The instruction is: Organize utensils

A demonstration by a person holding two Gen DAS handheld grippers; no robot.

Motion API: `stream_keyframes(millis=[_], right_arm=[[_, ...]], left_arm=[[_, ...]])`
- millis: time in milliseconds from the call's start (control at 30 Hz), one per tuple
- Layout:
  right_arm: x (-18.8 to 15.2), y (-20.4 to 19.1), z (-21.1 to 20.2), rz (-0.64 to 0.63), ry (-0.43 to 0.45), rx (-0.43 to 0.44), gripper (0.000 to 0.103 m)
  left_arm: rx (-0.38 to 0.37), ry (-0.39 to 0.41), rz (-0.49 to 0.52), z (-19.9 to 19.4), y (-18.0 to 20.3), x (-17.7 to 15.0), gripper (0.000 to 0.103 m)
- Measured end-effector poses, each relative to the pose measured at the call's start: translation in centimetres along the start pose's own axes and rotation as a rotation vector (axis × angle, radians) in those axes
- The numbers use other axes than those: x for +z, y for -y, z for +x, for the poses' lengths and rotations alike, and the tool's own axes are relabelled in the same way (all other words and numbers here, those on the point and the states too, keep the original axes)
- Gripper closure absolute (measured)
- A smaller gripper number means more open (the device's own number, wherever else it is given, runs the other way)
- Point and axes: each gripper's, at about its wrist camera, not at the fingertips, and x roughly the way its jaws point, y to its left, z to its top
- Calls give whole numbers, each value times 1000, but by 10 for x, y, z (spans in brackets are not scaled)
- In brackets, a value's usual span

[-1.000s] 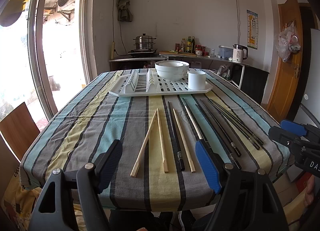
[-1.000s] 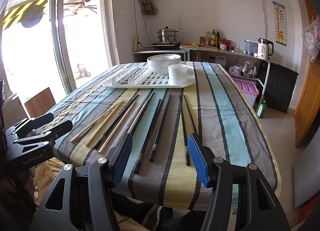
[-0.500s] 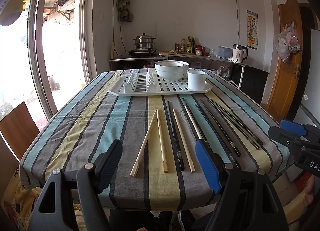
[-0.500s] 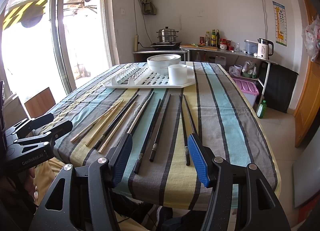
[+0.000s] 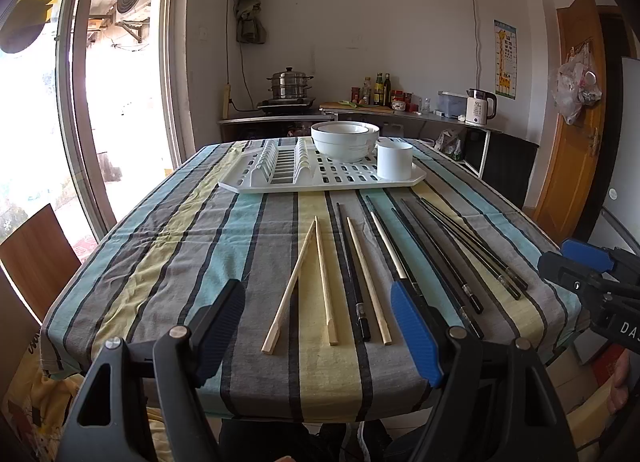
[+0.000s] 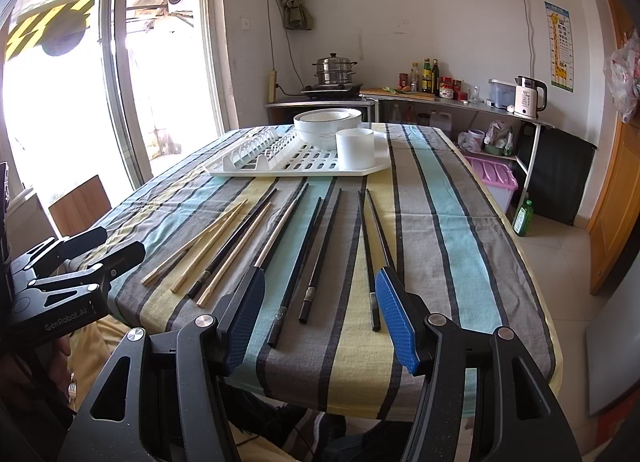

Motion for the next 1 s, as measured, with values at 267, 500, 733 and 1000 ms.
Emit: stream_keyframes(millis=[267,500,733,1000], right_arm=[[0,0,0,2,-1,0,45],[5,1,6,4,-12,0,45],[17,1,34,-3,-39,25,45],[37,1,82,-17,-111,40,48]], left_arm=[[5,-16,2,7,-1,-1,25],[7,-36,-12,22,-10,2,25],[12,-72,-8,54,-30,13,27],[10,-183,52,112,-43,30,37]])
